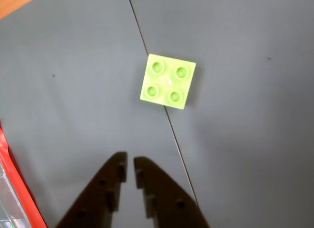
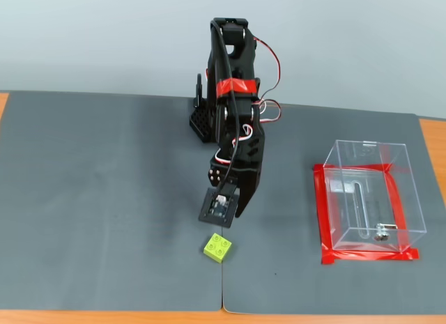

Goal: Pick the green lego block and place it into the transparent box

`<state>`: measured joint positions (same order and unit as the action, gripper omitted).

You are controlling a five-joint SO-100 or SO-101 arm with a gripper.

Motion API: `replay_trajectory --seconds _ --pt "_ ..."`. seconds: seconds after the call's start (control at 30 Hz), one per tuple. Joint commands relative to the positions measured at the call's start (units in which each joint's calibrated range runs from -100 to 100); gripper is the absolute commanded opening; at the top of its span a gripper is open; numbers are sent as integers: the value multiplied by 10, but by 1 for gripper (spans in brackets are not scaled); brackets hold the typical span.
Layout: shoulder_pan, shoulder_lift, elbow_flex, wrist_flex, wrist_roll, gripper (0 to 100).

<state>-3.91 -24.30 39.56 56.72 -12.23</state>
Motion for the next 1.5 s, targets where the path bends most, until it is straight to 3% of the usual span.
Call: replay_trajectory --seconds 0.0,0.23,0.5,0.6,1.47 --pt "1 37 -65 -7 -3 2" --pt "0 103 -117 -7 -3 4" --pt "-1 126 -120 -7 -4 28" --pt "-1 138 -120 -7 -2 32" --pt "-1 238 -166 -87 -4 33"
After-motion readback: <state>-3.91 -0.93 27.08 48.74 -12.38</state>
